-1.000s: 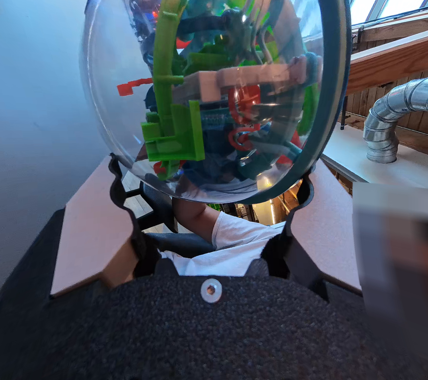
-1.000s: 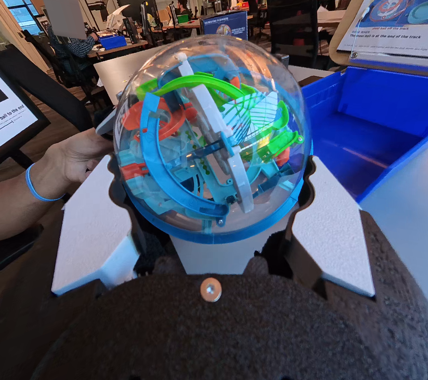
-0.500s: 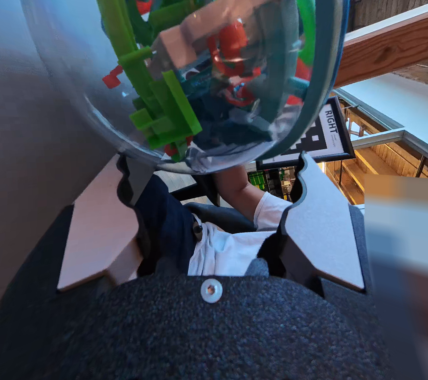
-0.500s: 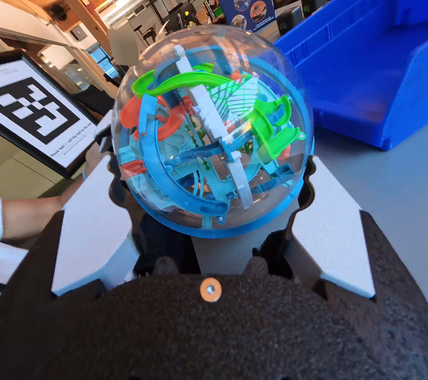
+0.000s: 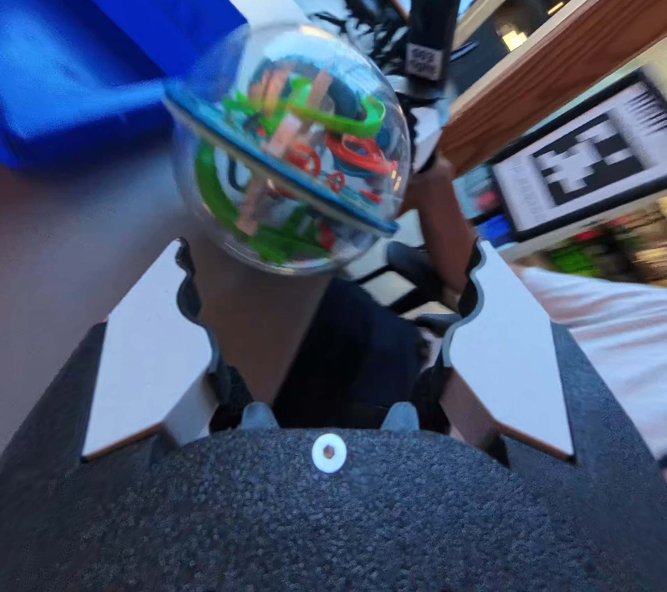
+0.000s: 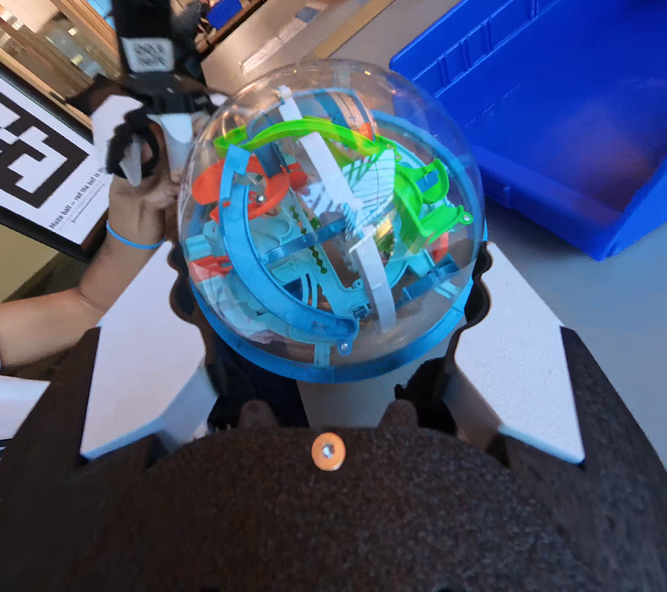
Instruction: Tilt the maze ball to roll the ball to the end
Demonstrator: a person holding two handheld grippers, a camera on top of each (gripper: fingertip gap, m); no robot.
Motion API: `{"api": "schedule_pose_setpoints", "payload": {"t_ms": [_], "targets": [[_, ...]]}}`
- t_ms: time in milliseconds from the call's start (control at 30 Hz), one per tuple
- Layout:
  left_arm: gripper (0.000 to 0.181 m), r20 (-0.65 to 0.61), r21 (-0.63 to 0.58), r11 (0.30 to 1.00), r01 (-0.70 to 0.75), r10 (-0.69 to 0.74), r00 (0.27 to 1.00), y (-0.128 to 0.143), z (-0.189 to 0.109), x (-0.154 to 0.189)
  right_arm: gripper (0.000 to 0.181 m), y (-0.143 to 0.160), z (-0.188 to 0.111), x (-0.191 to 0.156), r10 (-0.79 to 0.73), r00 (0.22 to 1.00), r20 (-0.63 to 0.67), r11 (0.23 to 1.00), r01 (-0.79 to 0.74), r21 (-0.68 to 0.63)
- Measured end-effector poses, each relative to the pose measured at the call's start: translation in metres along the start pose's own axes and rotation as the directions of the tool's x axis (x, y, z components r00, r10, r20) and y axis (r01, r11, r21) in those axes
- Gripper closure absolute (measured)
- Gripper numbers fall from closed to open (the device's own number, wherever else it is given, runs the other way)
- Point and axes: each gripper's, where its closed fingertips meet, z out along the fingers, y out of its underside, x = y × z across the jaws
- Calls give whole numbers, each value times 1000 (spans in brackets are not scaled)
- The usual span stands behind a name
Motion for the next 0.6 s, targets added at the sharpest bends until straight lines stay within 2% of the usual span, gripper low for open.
{"api": "schedule_pose_setpoints", "payload": {"t_ms": [100, 200, 300, 333, 367, 500, 567, 600], "targets": [[23, 147, -42, 965, -259, 263, 954, -19, 0, -6, 31, -6, 13, -6, -53, 998, -33, 998, 51, -47], [23, 120, -156, 925, -347, 367, 923, -17, 14, -8, 31, -12, 26, -15, -125, 991, -35, 990, 123, -64], [25, 80, -240, 916, -320, 348, 934, -6, 25, -22, 33, -16, 35, -24, -184, 983, -13, 982, 183, -54], [34, 65, -263, 917, -299, 326, 943, 1, 27, -25, 36, -18, 35, -26, -186, 982, -5, 982, 186, -39], [31, 49, -262, 924, -279, 301, 952, 6, 28, -26, 38, -20, 32, -28, -179, 984, 4, 984, 179, -20], [30, 25, -161, 973, -166, 172, 985, 17, 30, -27, 37, -21, 5, -20, -196, 980, -28, 977, 198, 81], [31, -6, -109, 989, -99, 99, 995, 25, 32, -28, 39, -8, -5, -7, -255, 965, -67, 959, 261, 107], [31, -26, -89, 992, -92, 91, 996, 30, 33, -28, 33, -8, -7, -9, -276, 960, -49, 943, 280, 182]]}}
